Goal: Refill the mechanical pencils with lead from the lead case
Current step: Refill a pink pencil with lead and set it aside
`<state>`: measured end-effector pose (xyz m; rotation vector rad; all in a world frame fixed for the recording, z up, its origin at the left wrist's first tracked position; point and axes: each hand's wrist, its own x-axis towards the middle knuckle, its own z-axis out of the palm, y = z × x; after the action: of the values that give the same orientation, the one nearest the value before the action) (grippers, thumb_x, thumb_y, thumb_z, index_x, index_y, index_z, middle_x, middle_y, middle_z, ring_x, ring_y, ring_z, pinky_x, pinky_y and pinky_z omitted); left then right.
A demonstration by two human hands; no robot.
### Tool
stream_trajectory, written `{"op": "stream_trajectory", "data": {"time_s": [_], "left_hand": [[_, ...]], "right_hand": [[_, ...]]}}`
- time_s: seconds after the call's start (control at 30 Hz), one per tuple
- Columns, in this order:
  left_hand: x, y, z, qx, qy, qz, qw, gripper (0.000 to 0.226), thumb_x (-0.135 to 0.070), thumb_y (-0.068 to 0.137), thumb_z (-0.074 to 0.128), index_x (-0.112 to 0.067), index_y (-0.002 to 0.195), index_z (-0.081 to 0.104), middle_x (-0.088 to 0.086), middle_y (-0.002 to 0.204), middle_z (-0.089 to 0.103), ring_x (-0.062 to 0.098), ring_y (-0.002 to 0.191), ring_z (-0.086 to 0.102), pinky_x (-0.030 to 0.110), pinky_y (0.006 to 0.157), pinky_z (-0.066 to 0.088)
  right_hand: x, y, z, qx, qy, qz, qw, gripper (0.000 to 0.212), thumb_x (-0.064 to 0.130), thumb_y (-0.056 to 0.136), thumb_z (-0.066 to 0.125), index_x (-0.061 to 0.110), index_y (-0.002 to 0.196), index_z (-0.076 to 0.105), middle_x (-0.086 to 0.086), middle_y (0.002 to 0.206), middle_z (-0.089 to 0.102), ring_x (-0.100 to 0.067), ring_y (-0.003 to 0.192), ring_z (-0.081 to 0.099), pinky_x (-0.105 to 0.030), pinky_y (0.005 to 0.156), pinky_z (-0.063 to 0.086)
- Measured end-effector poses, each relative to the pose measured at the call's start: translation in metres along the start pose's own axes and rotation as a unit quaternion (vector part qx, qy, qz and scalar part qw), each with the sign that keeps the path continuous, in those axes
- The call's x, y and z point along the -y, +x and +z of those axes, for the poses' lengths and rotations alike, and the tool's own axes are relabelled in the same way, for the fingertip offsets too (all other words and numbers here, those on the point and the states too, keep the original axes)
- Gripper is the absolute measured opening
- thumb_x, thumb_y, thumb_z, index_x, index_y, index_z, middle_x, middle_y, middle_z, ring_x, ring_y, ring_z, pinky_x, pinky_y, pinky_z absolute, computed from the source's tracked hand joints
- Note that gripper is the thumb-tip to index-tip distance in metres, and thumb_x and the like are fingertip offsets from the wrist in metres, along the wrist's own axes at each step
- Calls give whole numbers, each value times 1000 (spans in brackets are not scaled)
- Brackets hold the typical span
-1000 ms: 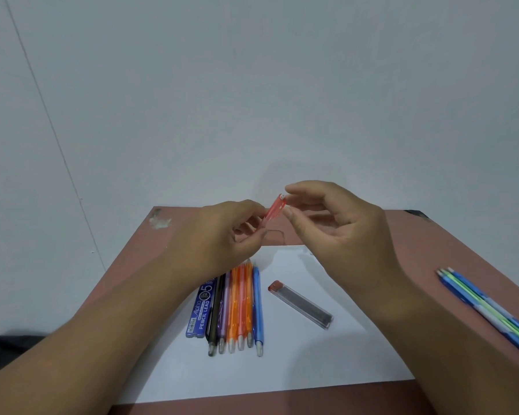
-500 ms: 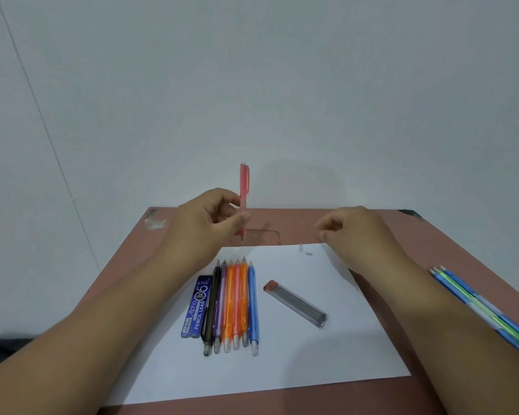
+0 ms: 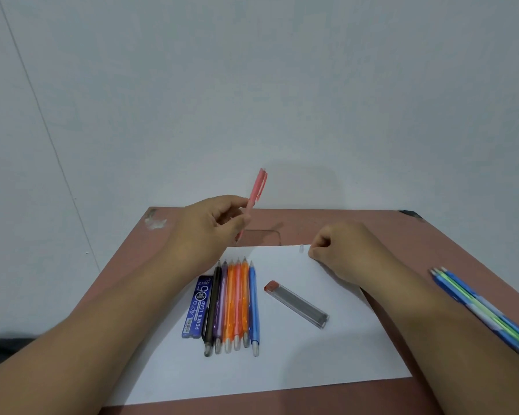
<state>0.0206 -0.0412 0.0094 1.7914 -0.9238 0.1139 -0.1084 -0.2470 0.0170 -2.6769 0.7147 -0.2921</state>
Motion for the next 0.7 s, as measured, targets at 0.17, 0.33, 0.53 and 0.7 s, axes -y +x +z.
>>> {"op": "stream_trajectory", "data": {"time_s": [0.17, 0.33, 0.53, 0.7], "left_hand": [[7, 3, -2, 19, 101, 78, 992, 35, -17, 99, 61, -45, 120, 62, -8, 91, 64, 3, 88, 55, 20, 72, 46], [19, 9, -2, 32, 156, 91, 983, 41, -9, 97, 61, -38, 126, 66, -17, 95, 57, -1, 95, 53, 12, 76, 38], [25, 9, -1, 36, 163, 121, 978, 43, -8, 95, 64, -39, 125, 65, -17, 93, 55, -5, 95, 51, 11, 74, 37], [25, 10, 0, 34, 171, 132, 976, 40, -10, 94, 65, -36, 124, 68, -18, 91, 54, -2, 92, 52, 17, 73, 39]], "right_hand": [[2, -1, -10, -90, 81, -13, 993, 18, 18, 96, 63, 23, 82, 72, 11, 88, 72, -2, 77, 63, -15, 60, 43], [19, -17, -16, -171, 284, -108, 937, 11, 16, 89, 74, 26, 84, 77, 17, 73, 71, 4, 71, 65, -7, 63, 45], [25, -23, -16, -195, 332, -144, 911, 17, 10, 86, 77, 27, 87, 79, 20, 81, 74, 2, 78, 68, -7, 70, 49], [24, -21, -13, -195, 337, -154, 908, 25, 9, 85, 78, 34, 89, 75, 20, 85, 73, 2, 79, 67, -8, 73, 49]]}}
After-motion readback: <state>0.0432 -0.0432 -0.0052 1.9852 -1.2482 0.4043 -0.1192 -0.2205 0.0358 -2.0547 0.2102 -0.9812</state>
